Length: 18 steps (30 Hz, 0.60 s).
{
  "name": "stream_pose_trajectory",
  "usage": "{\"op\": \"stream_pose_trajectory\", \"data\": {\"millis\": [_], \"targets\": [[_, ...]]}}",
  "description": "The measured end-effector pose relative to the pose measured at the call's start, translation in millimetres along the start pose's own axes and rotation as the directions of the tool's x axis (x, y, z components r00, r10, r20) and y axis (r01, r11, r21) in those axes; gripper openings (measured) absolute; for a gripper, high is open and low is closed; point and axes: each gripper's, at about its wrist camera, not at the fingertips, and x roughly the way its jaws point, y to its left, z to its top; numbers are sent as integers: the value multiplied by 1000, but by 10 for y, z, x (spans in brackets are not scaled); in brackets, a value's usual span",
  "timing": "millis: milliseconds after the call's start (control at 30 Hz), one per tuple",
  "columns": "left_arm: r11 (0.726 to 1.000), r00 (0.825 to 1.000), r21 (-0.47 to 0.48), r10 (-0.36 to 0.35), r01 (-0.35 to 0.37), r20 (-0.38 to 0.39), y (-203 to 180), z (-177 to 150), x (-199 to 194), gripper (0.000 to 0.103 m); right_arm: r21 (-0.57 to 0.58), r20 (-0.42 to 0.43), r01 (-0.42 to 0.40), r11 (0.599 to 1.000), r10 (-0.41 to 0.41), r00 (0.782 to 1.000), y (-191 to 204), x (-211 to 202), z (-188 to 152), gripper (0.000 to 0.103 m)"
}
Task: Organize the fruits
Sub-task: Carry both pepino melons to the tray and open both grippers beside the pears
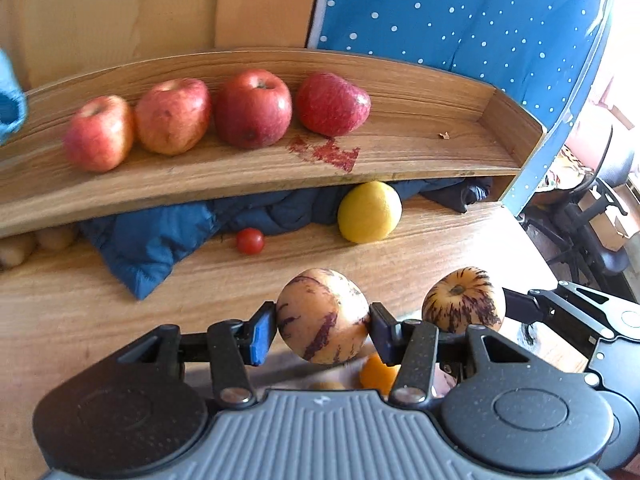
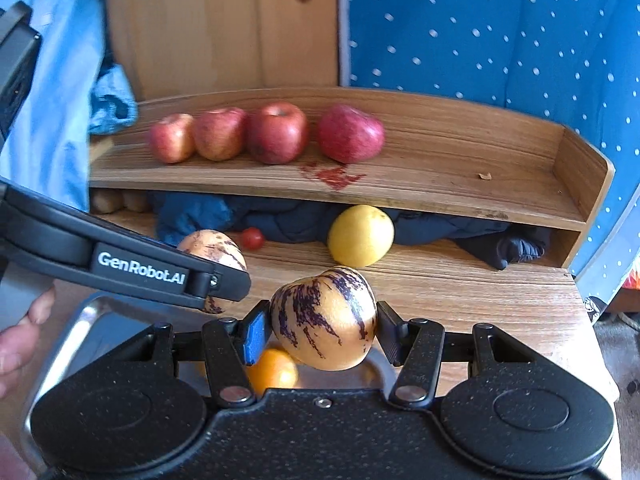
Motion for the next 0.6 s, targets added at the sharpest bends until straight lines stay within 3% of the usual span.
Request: {"op": "stream_pose_trajectory", "data": {"millis": [600], "targets": [[983, 994, -142, 112, -113, -12, 249, -877, -655, 54, -135, 23, -141, 981, 145, 989, 665, -607, -463, 57]]}}
